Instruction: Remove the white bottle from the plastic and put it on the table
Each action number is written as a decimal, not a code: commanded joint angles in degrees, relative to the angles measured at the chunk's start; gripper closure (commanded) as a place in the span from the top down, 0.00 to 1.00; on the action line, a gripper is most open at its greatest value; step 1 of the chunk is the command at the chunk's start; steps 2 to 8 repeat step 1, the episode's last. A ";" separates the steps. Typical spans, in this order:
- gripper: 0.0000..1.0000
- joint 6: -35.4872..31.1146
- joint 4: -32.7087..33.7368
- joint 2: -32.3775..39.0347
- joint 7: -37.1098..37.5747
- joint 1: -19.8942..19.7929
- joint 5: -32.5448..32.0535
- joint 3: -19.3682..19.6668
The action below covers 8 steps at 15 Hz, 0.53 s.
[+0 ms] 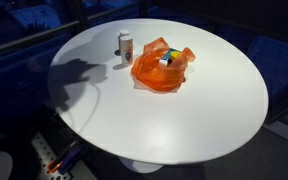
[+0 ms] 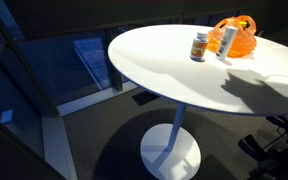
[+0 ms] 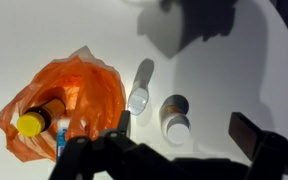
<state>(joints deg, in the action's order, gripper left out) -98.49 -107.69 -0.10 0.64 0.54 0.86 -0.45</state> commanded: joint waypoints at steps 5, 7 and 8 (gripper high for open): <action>1.00 0.80 0.15 -0.54 -0.01 -0.12 -0.01 0.09; 1.00 0.80 0.15 -0.54 -0.01 -0.12 -0.01 0.09; 1.00 0.80 0.15 -0.54 -0.01 -0.12 -0.01 0.09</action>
